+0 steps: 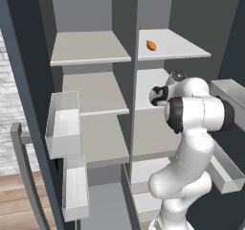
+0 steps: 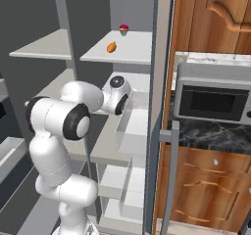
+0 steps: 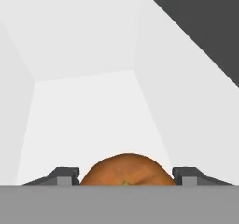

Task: Take the carrot and tangerine from the fridge shelf and place them in the freezer drawer to begin freezing them.

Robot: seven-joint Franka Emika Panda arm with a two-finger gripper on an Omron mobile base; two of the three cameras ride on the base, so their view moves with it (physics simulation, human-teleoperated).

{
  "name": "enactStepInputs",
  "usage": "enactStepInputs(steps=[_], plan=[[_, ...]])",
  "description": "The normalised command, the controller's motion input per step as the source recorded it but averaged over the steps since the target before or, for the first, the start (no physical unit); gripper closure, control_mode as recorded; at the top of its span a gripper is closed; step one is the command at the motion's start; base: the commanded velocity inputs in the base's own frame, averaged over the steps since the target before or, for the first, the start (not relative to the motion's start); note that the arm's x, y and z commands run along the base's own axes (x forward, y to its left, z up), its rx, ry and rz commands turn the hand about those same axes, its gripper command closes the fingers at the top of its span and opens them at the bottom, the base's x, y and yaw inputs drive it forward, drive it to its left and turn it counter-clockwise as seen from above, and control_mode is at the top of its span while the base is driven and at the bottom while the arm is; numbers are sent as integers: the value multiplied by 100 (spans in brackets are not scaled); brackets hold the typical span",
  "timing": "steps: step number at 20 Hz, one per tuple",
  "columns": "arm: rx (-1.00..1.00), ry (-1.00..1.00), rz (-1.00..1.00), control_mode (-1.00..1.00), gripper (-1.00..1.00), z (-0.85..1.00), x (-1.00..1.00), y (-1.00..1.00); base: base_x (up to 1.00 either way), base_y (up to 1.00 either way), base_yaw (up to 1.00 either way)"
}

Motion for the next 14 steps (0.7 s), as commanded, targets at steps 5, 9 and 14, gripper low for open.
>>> enactStepInputs(steps=[5,9,14], plan=[[2,0,-1,-100,100,1,-100,22,0,0,0],[5,8,0,-100,100,34,-100,32,0,0,0],[9,25,0,-100,100,35,-100,30,0,0,0]])
